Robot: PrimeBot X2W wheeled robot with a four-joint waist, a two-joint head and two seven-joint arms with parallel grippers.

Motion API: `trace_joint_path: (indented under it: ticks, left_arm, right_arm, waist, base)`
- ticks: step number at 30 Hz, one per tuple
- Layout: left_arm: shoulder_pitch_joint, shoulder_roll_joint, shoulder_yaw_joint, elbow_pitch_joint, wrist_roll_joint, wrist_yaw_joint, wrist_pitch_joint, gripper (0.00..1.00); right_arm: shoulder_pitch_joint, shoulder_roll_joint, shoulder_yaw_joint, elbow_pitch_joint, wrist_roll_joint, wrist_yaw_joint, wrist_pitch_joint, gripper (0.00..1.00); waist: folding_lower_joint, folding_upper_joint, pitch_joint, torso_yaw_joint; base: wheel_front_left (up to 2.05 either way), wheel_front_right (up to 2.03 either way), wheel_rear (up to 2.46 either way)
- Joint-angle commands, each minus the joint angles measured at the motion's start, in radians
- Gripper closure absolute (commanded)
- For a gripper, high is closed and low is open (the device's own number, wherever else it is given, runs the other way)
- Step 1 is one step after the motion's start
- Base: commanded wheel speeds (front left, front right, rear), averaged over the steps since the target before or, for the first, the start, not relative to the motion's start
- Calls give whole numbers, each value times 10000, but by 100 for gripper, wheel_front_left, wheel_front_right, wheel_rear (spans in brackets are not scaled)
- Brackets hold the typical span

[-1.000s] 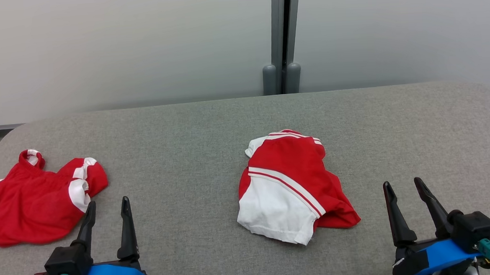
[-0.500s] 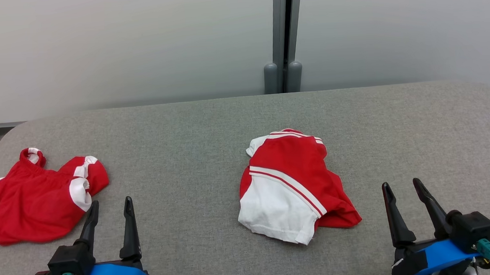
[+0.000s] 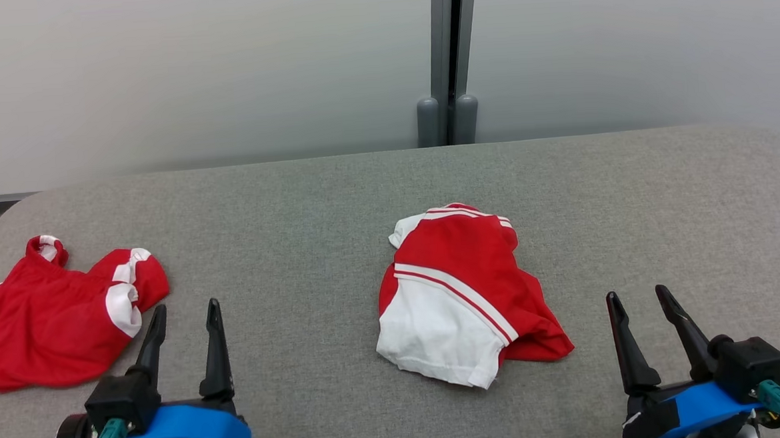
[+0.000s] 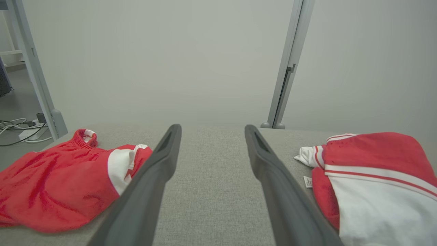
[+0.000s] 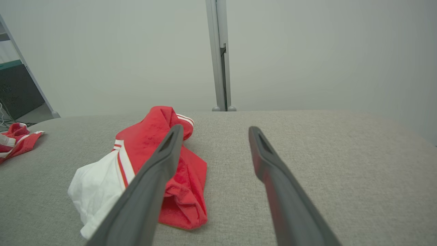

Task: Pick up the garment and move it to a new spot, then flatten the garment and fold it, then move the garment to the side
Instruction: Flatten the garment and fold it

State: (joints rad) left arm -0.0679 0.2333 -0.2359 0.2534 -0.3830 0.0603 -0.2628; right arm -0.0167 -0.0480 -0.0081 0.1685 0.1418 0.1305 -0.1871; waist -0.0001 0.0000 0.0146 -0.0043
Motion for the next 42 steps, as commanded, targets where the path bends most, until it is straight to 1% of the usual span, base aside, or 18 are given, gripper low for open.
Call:
trace_joint_path:
  ticks: [1, 5, 13, 16, 17, 21, 26, 32, 42]
  left_arm:
    - [-231, -17, 3, -2, 69, -56, -13, 0]
    - [-967, -177, -255, 94, 39, -271, 146, 0]
    - [-3194, -469, -1000, 728, 165, -1060, 883, 0]
    - [-3972, -618, -1248, 1190, 131, -1313, 1150, 0]
    - [-4446, -698, -1412, 1539, 97, -1440, 1274, 0]
    - [-5101, -841, -1760, 2418, 50, -1654, 1480, 0]
    - [-5519, -1008, -2309, 3592, -121, -1843, 1629, 0]
    - [-5752, -1136, -3253, 4906, -244, -1922, 1783, 0]
    - [-5907, -1277, -4313, 6481, -1172, -1927, 1707, 0]
  right_arm:
    - [-26, -43, -15, -8, -8, 5, -25, 0]
    - [-164, -41, 39, -21, -6, 5, -57, 0]
    - [-450, -43, 256, -23, 21, 5, -116, 0]
    - [-556, -43, 303, -14, 22, 5, -147, 0]
    - [-637, -43, 331, -24, 21, 5, -163, 0]
    - [-792, -42, 385, -7, 2, 5, -230, 0]
    - [-977, -40, 399, 43, 43, 5, -325, 0]
    - [-1222, -43, 485, 158, 79, 5, -432, 0]
    - [-1444, -42, 652, 418, 162, 5, -546, 0]
  waist:
    - [1, 0, 24, -5]
    - [1, 0, 176, -78]
    - [1, 0, 722, -534]
    - [1, 0, 963, -762]
    - [1, 0, 1134, -921]
    - [1, 0, 1457, -1226]
    - [1, 0, 1818, -1474]
    - [1, 0, 2147, -1644]
    - [1, 0, 2274, -1871]
  base:
    - [0, 0, 0]
    - [0, 0, 0]
    - [0, 0, 0]
    - [0, 0, 0]
    - [0, 0, 0]
    - [0, 0, 0]
    - [0, 0, 0]
    - [0, 0, 0]
    - [0, 0, 0]
